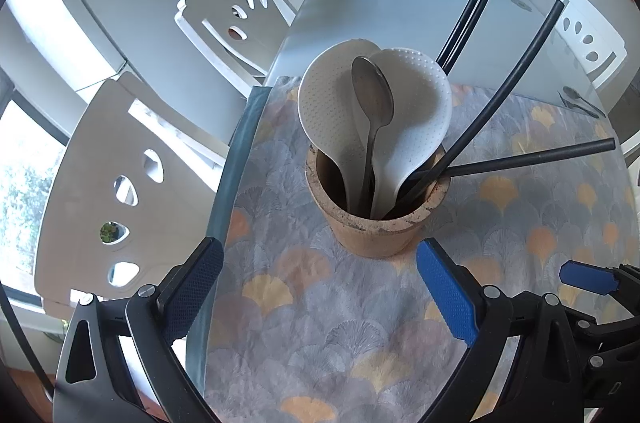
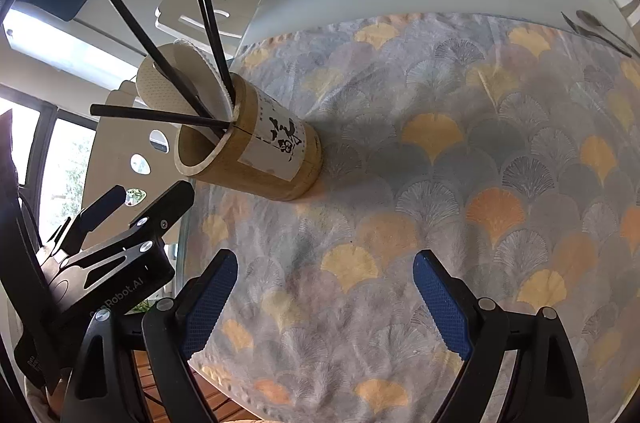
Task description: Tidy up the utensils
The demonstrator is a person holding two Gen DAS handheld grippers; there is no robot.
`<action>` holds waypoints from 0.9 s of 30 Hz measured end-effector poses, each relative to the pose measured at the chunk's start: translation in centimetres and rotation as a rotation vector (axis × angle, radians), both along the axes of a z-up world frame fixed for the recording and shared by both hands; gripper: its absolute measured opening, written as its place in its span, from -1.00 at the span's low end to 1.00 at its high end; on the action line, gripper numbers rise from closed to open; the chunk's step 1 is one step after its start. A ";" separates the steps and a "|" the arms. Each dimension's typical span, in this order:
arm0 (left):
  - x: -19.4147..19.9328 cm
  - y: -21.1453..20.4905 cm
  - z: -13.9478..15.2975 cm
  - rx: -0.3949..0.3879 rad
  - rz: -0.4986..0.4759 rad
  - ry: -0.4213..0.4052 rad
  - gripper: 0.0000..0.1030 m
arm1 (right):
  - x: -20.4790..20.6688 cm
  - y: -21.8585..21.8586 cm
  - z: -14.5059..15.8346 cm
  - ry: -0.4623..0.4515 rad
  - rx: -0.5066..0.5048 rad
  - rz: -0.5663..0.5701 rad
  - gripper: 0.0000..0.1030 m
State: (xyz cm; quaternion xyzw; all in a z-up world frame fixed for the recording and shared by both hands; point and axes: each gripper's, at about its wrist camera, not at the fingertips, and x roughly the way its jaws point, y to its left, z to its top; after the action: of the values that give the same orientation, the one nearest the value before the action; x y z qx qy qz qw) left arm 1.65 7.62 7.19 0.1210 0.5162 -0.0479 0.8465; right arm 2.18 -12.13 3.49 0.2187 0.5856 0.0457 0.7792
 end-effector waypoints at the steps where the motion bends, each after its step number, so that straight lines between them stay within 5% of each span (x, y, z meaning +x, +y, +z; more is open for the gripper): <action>1: 0.0 0.0 0.0 -0.002 0.002 0.000 0.89 | 0.1 0.0 0.0 0.000 -0.001 0.001 0.71; 27: 0.9 0.0 -0.7 0.003 0.058 -0.012 0.89 | 1.2 -1.0 -0.4 0.012 -0.035 0.024 0.72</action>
State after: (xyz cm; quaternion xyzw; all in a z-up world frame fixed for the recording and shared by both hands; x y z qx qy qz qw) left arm 2.58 7.63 6.46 0.1074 0.5146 -0.0221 0.8504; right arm 3.38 -13.13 3.08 0.1982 0.5936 0.0433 0.7788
